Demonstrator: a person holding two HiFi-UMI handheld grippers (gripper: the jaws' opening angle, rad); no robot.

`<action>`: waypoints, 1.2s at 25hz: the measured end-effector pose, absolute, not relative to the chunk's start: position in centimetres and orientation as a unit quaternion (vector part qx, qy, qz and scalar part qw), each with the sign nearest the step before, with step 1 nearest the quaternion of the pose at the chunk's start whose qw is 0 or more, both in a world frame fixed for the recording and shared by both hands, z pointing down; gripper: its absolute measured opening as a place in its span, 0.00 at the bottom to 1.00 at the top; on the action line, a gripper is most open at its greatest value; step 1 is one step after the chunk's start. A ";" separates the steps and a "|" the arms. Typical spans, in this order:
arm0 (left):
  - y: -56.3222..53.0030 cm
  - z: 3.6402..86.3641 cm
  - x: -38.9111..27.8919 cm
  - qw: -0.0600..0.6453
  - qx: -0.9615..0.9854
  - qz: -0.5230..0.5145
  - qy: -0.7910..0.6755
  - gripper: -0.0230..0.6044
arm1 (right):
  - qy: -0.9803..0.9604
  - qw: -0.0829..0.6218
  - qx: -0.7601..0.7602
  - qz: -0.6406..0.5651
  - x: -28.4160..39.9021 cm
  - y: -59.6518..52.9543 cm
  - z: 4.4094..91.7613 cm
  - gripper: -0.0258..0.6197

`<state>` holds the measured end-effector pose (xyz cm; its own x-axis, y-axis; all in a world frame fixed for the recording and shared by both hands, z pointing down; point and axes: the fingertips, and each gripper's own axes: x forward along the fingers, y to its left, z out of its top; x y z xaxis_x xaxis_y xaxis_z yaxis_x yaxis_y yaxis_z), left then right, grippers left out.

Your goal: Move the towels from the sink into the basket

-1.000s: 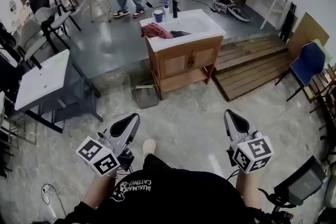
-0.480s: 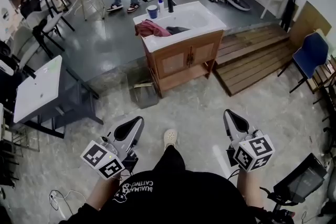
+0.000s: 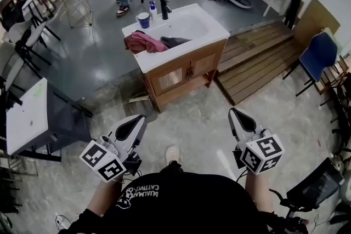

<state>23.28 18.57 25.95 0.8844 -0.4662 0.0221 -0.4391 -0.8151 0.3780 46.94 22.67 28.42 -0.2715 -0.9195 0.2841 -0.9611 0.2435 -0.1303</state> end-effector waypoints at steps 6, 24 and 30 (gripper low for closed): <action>10.0 24.4 25.0 0.178 0.960 -0.038 -0.213 0.03 | -0.782 0.072 0.605 0.132 47.3 15.0 27.2 0.05; -2.0 25.2 24.4 0.182 0.961 -0.052 -0.203 0.03 | -0.770 0.092 0.621 0.115 46.9 3.7 26.8 0.05; -3.7 25.9 24.2 0.187 0.958 -0.056 -0.210 0.03 | -0.777 0.100 0.610 0.116 46.6 1.2 27.5 0.05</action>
<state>24.21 -3.74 25.93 0.9053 -0.4239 -0.0278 -0.3825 -0.8417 0.3811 46.56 1.21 27.53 -0.2347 -0.9255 0.2972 -0.9720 0.2282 -0.0570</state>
